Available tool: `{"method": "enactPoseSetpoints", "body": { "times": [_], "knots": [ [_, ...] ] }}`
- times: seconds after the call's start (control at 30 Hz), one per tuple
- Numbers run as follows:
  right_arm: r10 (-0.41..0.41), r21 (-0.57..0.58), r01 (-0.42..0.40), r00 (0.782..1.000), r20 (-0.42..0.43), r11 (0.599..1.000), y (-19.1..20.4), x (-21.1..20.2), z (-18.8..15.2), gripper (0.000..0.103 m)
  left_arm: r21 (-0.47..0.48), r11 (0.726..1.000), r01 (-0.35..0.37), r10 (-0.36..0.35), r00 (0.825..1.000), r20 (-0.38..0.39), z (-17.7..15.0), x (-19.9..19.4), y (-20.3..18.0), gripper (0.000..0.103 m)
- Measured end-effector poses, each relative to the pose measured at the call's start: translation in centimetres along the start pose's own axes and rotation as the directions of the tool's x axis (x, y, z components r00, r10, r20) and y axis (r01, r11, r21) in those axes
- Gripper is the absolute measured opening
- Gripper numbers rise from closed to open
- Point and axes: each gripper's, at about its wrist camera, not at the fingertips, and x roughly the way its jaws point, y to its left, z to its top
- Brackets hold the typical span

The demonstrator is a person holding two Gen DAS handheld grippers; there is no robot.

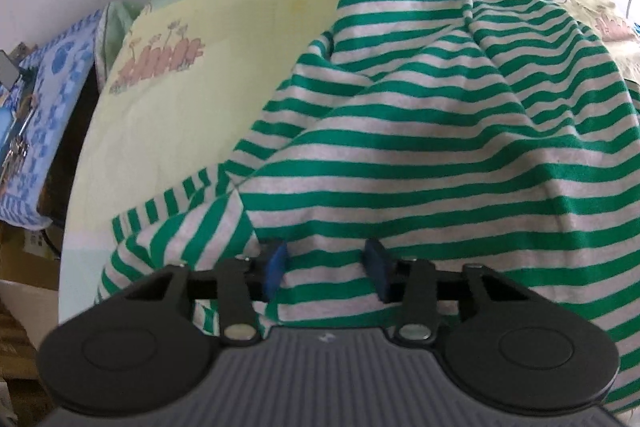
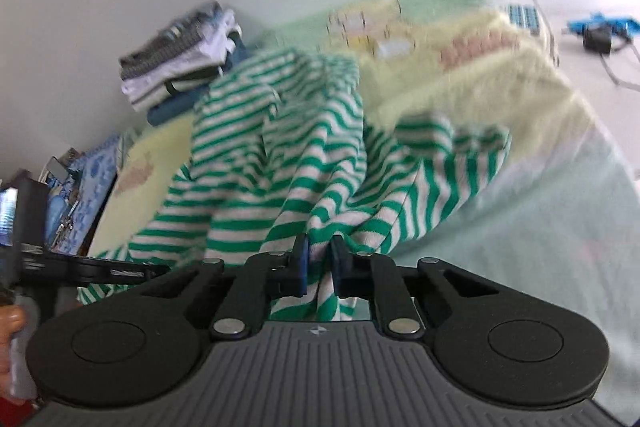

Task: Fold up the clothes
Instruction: 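Hold the shirt with both grippers and spread it out over the bed, then lower the held shirt onto the bed with both grippers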

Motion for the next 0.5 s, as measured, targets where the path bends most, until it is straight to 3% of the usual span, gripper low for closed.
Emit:
{"method": "enactPoseSetpoints", "body": {
  "times": [0.03, 0.17, 0.2, 0.3, 0.33, 0.5],
  "knots": [
    [-0.004, -0.007, 0.004, 1.0, 0.006, 1.0, -0.1, -0.5, 0.1, 0.003, 0.002, 1.0, 0.001, -0.001, 1.0, 0.001, 0.0, 0.0, -0.1, 0.036],
    [-0.019, -0.035, 0.02, 0.999, 0.028, 0.999, -0.4, -2.4, 0.7, 0.004, 0.016, 1.0, 0.0, 0.0, 1.0, 0.003, 0.0, 0.3, -0.7, 0.027],
    [-0.022, -0.042, 0.024, 0.999, 0.034, 0.999, -0.5, -2.9, 0.9, 0.009, 0.022, 1.0, -0.002, 0.002, 1.0, 0.004, 0.0, 0.3, -0.9, 0.026],
    [-0.057, -0.025, 0.057, 0.998, 0.018, 0.998, -1.1, -2.0, 0.3, 0.043, 0.036, 0.999, -0.006, 0.006, 1.0, 0.007, 0.1, 0.5, -1.3, 0.023],
    [-0.071, -0.013, 0.071, 0.997, 0.008, 0.997, -1.3, -1.3, 0.0, 0.049, 0.039, 0.999, -0.006, 0.006, 1.0, 0.007, 0.2, 0.5, -1.4, 0.022],
    [-0.039, 0.103, 0.046, 0.997, -0.066, 0.994, -1.9, 2.6, -0.6, 0.06, 0.046, 0.999, 0.0, 0.0, 1.0, 0.004, 0.2, 0.6, -1.3, 0.023]
  ]
}}
